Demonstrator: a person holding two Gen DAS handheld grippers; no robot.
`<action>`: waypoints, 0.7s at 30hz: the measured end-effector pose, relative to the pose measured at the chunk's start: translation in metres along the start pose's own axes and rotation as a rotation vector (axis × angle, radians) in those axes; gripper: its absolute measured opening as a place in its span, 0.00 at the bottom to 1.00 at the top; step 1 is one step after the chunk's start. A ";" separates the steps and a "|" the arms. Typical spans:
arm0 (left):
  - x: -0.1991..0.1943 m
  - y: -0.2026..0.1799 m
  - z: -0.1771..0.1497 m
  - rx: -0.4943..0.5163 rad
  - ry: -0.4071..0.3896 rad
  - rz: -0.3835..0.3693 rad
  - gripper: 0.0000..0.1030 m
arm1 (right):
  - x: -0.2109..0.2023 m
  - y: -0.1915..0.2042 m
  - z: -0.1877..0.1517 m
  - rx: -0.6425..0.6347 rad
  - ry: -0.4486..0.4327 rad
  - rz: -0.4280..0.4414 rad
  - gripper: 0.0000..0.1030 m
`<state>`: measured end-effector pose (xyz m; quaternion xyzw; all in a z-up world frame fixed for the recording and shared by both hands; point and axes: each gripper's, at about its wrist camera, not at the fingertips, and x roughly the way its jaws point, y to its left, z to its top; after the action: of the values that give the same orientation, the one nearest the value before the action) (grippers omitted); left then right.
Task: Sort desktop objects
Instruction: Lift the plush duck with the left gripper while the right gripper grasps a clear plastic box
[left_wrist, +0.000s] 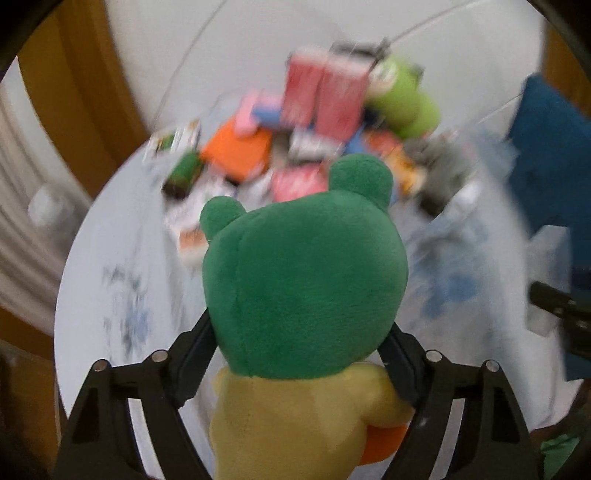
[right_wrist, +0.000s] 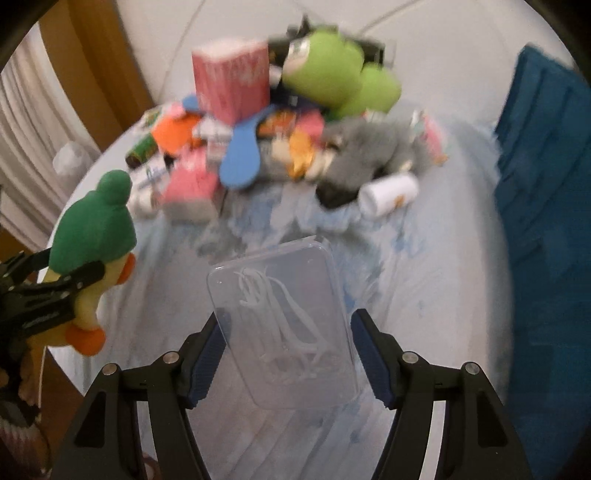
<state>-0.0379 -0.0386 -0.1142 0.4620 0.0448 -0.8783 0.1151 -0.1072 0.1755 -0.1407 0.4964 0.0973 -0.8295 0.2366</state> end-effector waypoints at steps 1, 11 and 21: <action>-0.011 -0.004 0.005 0.017 -0.032 -0.020 0.79 | -0.014 0.001 0.002 0.009 -0.033 -0.013 0.66; -0.115 -0.093 0.051 0.251 -0.338 -0.309 0.79 | -0.165 -0.025 -0.011 0.147 -0.295 -0.231 0.66; -0.205 -0.247 0.071 0.416 -0.490 -0.516 0.79 | -0.305 -0.118 -0.057 0.290 -0.467 -0.463 0.66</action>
<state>-0.0433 0.2207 0.0881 0.2263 -0.0480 -0.9526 -0.1976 0.0001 0.3914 0.0883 0.2865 0.0317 -0.9575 -0.0148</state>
